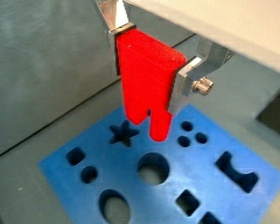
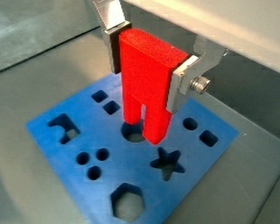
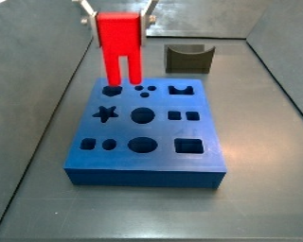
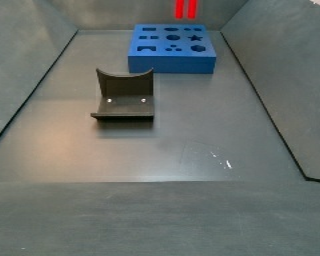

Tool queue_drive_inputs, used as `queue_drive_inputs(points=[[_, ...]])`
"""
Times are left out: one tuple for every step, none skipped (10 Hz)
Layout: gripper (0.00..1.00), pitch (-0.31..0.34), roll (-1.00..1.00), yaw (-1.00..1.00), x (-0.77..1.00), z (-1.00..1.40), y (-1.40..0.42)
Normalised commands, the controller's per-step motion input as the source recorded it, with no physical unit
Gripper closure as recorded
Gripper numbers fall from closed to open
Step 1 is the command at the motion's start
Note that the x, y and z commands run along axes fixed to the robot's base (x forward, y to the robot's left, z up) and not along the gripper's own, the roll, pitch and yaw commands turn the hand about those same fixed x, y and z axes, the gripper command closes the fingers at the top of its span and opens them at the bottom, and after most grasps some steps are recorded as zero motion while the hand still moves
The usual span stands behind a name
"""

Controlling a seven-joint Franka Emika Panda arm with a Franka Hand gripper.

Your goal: Insert the square-circle object.

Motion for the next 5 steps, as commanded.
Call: queue_drive_inputs(points=[[1.00,0.000,-0.02,0.24,-0.20,-0.12,-0.32],[1.00,0.000,0.00,0.19,-0.16,-0.13,-0.42],[1.00,-0.023,0.00,0.17,-0.19,-0.20,-0.55],[1.00,-0.054,-0.01,0.16,-0.24,-0.26,-0.61],[1.00,-0.057,-0.03,0.14,-0.20,-0.27,-0.55]])
